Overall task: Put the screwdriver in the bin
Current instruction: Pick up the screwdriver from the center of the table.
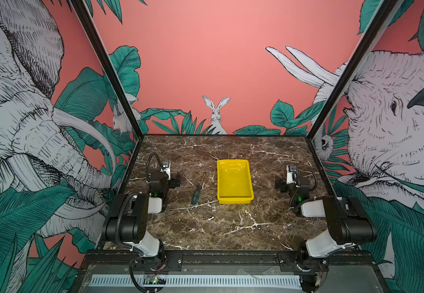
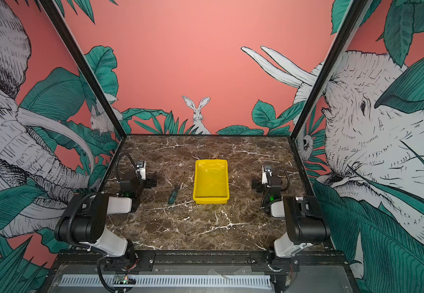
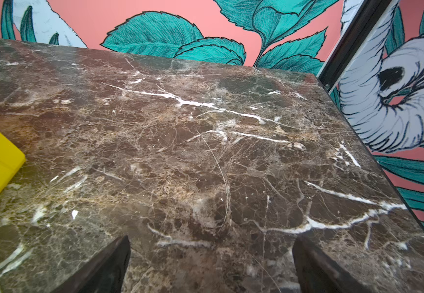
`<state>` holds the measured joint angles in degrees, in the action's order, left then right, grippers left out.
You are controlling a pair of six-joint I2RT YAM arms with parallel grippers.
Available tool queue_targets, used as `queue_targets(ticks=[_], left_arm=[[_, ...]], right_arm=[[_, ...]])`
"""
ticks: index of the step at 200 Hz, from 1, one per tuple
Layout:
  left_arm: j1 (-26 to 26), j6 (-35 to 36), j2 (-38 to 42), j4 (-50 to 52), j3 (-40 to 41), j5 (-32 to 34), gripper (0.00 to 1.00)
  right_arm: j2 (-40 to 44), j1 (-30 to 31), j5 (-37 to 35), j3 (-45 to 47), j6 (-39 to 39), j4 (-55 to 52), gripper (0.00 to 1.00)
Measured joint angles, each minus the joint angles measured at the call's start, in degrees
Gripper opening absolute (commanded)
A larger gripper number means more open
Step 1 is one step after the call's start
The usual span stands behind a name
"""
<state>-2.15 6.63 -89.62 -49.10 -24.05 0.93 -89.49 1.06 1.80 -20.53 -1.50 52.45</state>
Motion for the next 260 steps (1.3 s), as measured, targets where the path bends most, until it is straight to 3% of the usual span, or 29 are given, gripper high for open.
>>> queue_targets(ticks=[202,260], left_arm=[[0.0,0.0,0.0,0.0,0.0,0.0,1.00],[0.0,0.0,0.0,0.0,0.0,0.0,1.00]], right_arm=[[0.0,0.0,-1.1,3.8,0.0,7.3,0.99],[0.0,0.0,1.5,3.7,-0.4,6.8,0.99]])
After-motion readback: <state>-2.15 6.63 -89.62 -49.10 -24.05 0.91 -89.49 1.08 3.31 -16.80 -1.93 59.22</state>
